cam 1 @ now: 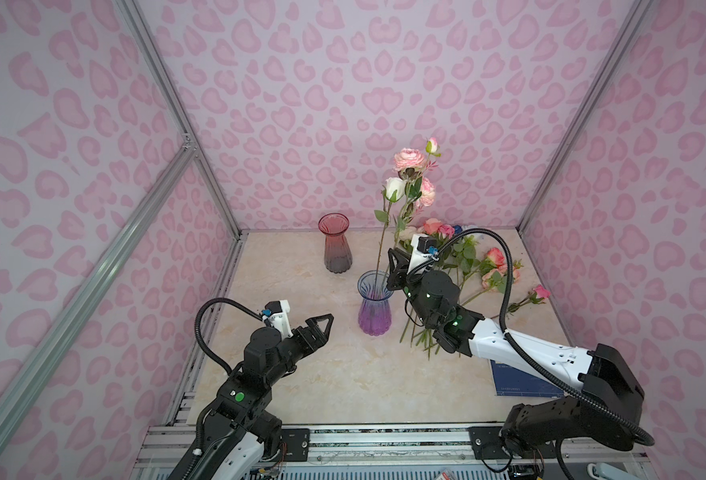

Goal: Arrange the flowers into the vase
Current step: 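Carry the pale pink rose over the purple-blue vase and lower its stem inside, then open the right gripper and move it back to grasp a pink rose stem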

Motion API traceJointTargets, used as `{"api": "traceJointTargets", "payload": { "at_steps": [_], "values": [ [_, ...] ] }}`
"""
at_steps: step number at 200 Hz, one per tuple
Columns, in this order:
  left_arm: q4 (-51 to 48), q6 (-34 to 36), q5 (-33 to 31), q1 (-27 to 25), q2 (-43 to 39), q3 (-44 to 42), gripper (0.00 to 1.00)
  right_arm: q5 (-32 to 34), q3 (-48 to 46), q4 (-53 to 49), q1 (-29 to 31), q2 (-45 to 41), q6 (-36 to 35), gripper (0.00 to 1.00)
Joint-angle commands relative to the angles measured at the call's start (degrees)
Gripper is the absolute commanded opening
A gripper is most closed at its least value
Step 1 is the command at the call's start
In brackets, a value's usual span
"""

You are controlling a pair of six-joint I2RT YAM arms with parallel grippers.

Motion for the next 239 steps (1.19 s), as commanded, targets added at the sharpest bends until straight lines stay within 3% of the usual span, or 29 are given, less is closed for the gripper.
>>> {"api": "traceJointTargets", "payload": {
  "at_steps": [1,123,147,168,189,221,239],
  "values": [
    [1.7,-0.6,0.2,0.0,-0.8,0.2,0.96,1.3,-0.8,-0.5,0.2,-0.7,1.4,0.19],
    [2.3,0.5,-0.2,0.0,-1.1,-1.9,0.96,0.7,-1.8,-8.2,1.1,-7.6,3.3,0.23],
    [4.0,0.4,0.4,0.0,-0.2,-2.2,0.96,2.6,-2.0,-13.2,1.2,-10.4,1.1,0.24],
    [5.8,-0.3,2.1,-0.1,1.5,-1.9,0.96,8.9,-4.4,-19.5,-0.2,-14.1,2.0,0.25],
    [8.6,-2.2,5.1,-0.4,3.9,-3.2,0.96,5.8,-10.3,-25.1,-7.7,-19.9,7.3,0.26],
    [13.6,-4.1,6.1,-3.2,7.5,-6.1,0.96,-8.5,-19.8,-33.4,-29.7,-27.4,21.4,0.29],
    [14.7,-3.9,5.3,-5.0,9.6,-6.2,0.96,-14.7,-24.2,-33.6,-39.0,-28.5,25.1,0.35]
  ]
}}
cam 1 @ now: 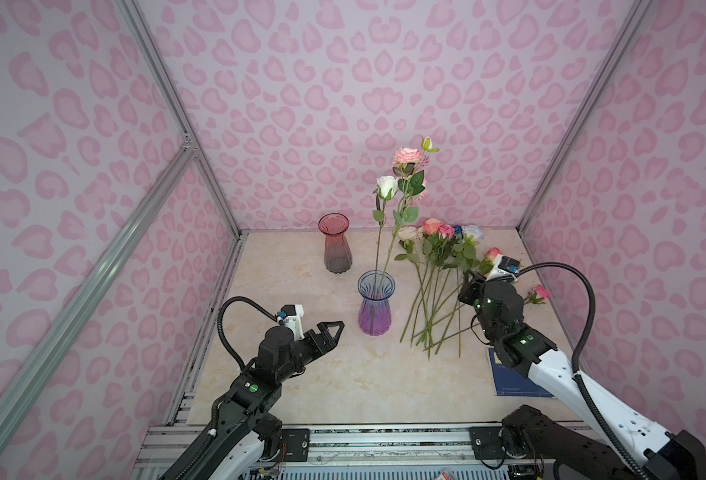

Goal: Arrange the flowers into the vase
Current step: 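Open the right gripper and move it back to grasp a pink rose stem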

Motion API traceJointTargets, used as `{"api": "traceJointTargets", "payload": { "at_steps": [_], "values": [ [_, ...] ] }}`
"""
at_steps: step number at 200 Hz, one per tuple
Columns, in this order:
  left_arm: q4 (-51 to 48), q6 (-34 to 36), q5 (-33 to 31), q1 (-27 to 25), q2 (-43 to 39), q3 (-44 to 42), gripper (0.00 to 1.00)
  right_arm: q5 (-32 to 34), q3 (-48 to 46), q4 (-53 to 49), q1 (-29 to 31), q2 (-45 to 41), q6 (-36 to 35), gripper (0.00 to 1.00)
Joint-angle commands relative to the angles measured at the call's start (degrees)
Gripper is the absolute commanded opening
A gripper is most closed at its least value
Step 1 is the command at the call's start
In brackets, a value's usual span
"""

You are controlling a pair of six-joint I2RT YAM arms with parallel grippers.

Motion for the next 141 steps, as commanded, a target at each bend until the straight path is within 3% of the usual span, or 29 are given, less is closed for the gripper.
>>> {"api": "traceJointTargets", "payload": {
  "at_steps": [1,31,56,105,141],
  "values": [
    [5.7,-0.8,0.4,-1.7,1.9,-0.2,0.96,-11.6,-5.0,-5.0,-9.9,-1.3,9.9,0.36],
    [5.6,0.6,0.3,-2.8,4.5,1.5,0.96,-20.9,-9.3,-2.5,-20.0,2.9,13.8,0.38],
    [5.0,1.4,-0.7,-3.0,4.7,1.9,0.96,-25.9,-8.4,-1.6,-23.5,10.5,14.1,0.4],
    [4.4,1.0,-1.4,-3.1,2.7,0.0,0.96,-36.9,-6.6,3.5,-24.7,26.7,16.4,0.4],
    [3.0,1.2,-2.7,-3.1,0.6,-0.6,0.96,-36.9,-7.7,6.2,-24.6,29.7,18.4,0.38]
  ]
}}
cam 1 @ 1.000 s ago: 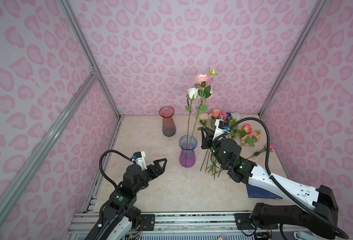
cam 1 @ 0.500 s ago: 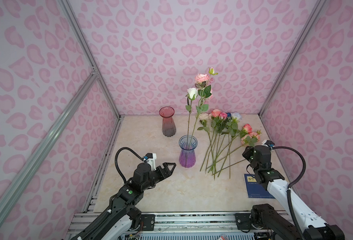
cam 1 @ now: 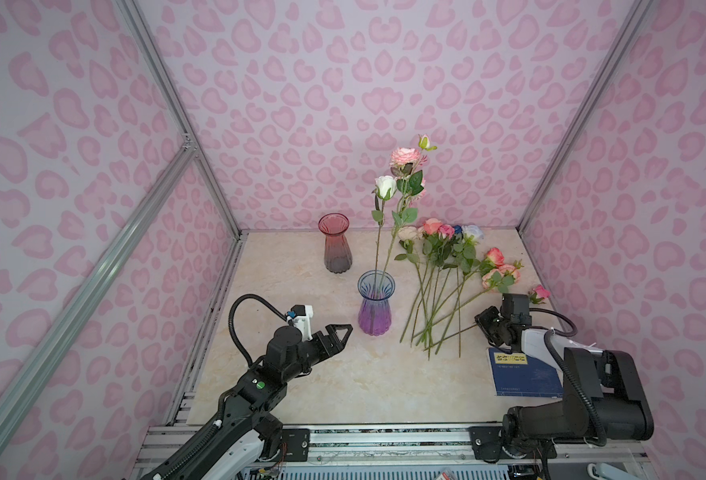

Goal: Arrange the flowers into the vase
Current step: 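Open the right gripper and move it back to grasp a pink rose stem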

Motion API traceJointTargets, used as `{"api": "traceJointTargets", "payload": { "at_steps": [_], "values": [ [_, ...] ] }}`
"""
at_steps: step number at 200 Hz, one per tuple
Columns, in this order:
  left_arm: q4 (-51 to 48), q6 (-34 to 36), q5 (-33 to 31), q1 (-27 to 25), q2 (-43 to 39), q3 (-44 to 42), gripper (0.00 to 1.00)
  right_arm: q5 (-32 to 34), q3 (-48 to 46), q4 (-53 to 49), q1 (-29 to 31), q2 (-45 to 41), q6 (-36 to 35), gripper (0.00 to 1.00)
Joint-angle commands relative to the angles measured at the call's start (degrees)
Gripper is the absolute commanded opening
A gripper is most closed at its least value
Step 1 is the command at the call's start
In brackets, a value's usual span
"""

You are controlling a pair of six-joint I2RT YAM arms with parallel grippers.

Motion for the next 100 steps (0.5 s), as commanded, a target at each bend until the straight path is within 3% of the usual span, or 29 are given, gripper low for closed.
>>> {"api": "traceJointTargets", "payload": {
  "at_steps": [1,35,100],
  "values": [
    [0.0,0.5,-1.6,0.0,-1.2,-0.5,0.96,-2.0,-1.0,2.5,0.0,1.1,2.3,0.38],
    [0.6,0.8,-2.5,0.0,-1.1,-0.8,0.95,-2.5,0.5,2.3,0.0,4.1,1.9,0.37],
    [0.2,1.9,-1.8,0.0,0.5,0.4,0.96,-3.9,0.5,4.0,-0.6,4.8,1.3,0.13]
  ]
}}
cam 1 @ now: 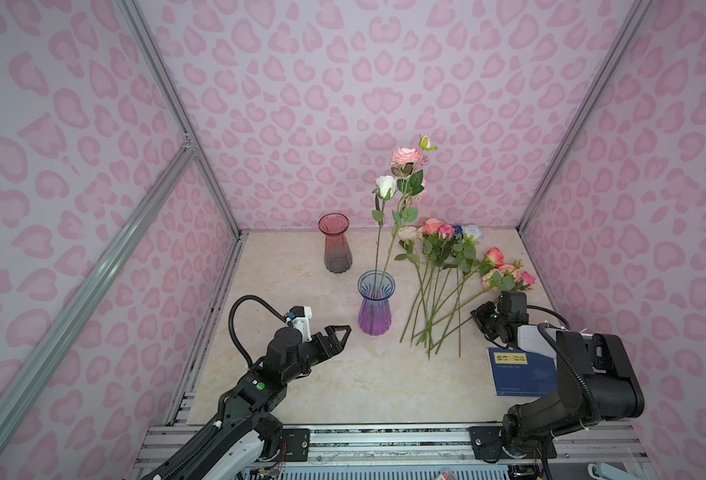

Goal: Arrange the flowers into the vase
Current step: 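Open the right gripper and move it back to grasp a pink rose stem, then lift the pink rose upright with the right gripper toward the vase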

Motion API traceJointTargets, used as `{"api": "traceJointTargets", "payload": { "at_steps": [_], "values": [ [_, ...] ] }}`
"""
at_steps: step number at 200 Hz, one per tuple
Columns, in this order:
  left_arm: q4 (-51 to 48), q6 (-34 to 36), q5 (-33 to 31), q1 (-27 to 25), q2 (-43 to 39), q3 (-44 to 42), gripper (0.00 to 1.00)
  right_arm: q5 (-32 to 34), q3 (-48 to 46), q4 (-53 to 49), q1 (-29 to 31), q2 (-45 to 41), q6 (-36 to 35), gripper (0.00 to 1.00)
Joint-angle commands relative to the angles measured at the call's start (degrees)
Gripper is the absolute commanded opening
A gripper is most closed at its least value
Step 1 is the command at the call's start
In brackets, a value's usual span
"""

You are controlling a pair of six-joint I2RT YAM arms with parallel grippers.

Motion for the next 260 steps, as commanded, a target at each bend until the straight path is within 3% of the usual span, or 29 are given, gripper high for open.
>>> {"api": "traceJointTargets", "payload": {
  "at_steps": [1,81,128,180,217,243,260],
  "values": [
    [1.0,1.0,-0.4,0.0,0.1,0.5,0.95,0.0,-0.1,-3.3,-0.2,-0.6,-0.9,0.13],
    [0.9,1.1,-1.0,0.0,-0.2,0.6,0.95,1.6,0.9,-7.3,-0.6,-8.1,-4.3,0.0],
    [0.3,1.4,-1.2,0.0,-0.4,0.9,0.96,4.8,1.1,-11.9,-0.6,-14.9,-5.5,0.0],
    [-1.0,2.3,-2.2,0.0,-1.5,1.6,0.96,14.6,3.8,-20.1,-0.6,-25.9,-11.6,0.0],
    [-2.1,3.1,-2.4,0.0,-1.0,3.1,0.96,16.1,5.5,-20.8,-0.5,-32.3,-14.7,0.0],
    [-2.1,2.9,-2.5,0.0,-1.0,3.3,0.96,17.2,7.9,-22.1,2.0,-35.0,-16.8,0.0],
    [-2.5,3.0,-2.7,0.0,-1.0,3.6,0.96,21.5,10.5,-23.6,5.9,-36.2,-19.6,0.0]
  ]
}}
